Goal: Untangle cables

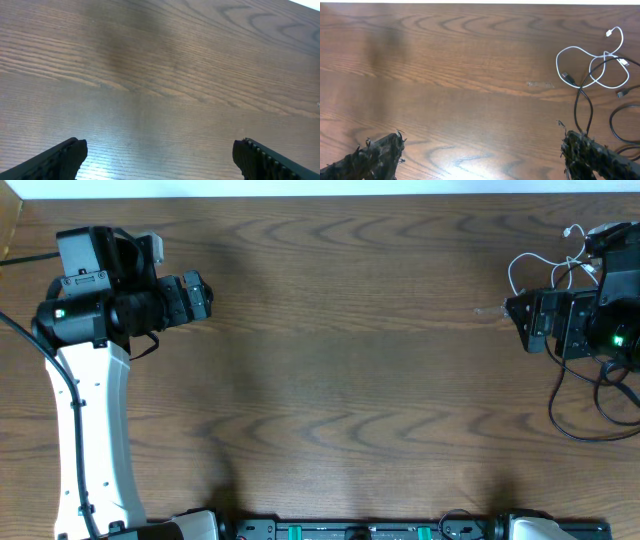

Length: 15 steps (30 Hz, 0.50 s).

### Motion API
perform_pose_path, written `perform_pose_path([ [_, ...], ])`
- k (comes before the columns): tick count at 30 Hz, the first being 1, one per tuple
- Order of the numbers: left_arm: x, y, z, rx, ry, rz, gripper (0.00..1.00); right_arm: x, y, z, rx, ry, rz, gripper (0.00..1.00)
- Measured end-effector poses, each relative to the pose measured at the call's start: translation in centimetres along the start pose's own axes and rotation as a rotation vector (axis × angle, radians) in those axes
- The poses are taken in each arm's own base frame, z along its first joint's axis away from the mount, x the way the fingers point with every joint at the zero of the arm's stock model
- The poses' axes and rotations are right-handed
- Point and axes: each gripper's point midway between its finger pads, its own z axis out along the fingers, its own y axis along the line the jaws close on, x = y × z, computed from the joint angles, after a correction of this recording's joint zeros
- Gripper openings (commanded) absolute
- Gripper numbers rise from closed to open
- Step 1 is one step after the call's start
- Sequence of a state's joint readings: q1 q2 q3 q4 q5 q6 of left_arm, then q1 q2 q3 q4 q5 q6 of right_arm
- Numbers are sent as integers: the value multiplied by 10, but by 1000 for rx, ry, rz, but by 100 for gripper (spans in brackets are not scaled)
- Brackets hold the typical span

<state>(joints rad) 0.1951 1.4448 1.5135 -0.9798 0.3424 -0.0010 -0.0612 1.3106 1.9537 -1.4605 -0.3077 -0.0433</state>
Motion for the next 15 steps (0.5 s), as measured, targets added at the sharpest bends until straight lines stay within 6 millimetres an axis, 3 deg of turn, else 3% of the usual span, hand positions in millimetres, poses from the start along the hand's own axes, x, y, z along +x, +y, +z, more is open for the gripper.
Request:
perform_pose_path([
  [8, 0, 0, 0, 0, 0, 0, 98, 0, -4, 7, 11, -33, -9, 99],
  [15, 0, 0, 0, 0, 0, 0, 98, 2, -13, 17, 56, -233, -61, 99],
])
